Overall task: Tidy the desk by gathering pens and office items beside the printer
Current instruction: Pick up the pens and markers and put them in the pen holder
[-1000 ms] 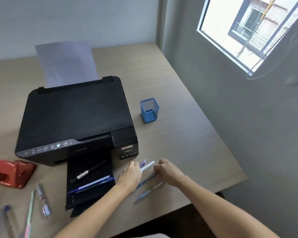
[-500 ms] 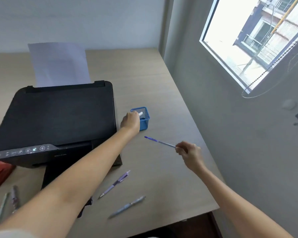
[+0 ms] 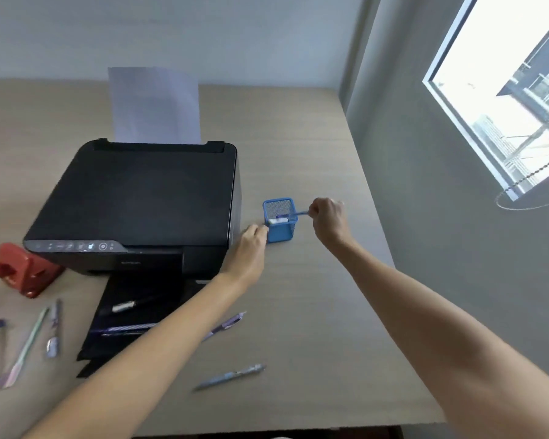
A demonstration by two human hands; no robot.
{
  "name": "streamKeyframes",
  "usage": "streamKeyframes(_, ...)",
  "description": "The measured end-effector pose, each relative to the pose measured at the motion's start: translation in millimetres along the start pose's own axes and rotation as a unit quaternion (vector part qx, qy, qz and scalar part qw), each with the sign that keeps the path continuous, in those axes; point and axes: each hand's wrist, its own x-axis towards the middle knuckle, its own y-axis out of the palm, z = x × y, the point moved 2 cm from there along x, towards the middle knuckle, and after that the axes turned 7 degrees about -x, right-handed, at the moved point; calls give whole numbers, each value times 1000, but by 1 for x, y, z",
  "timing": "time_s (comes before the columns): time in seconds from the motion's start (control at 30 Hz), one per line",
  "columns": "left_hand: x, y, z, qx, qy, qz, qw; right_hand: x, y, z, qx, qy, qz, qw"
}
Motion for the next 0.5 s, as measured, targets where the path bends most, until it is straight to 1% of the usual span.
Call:
streamKeyframes(0.07, -38, -1, 14, -33, 20, 48, 998, 4, 10, 8, -31, -23, 11, 999)
streamKeyframes(0.13, -72, 4, 24, -41, 35, 127, 990, 5, 17, 13, -56, -36, 12, 998)
streamKeyframes(0.2, -99, 10, 35, -46, 33, 189, 980, -1, 23, 20, -63, -54, 6, 996)
streamKeyframes(0.3, -127, 19, 55, -17, 14, 226, 974, -28, 32, 29, -53, -80, -27, 995)
streamKeyframes(0.33, -135, 22, 63, -3, 5, 247, 969, -44, 39, 32, -38, -98, -23, 994)
streamKeyframes(0.37, -142, 26, 69, 13, -2, 275, 961, -64, 48, 34, -16, -122, 0, 992)
streamKeyframes(0.4, -150, 30, 75, 33, -7, 304, 952, -85, 59, 35, 6, -153, 45, 987)
streamKeyframes(0.43, -157, 35, 80, 54, -11, 329, 943, -106, 70, 36, 18, -185, 107, 977)
streamKeyframes(0.5, -169, 43, 88, 89, -14, 356, 930, -141, 93, 37, 5, -236, 225, 945)
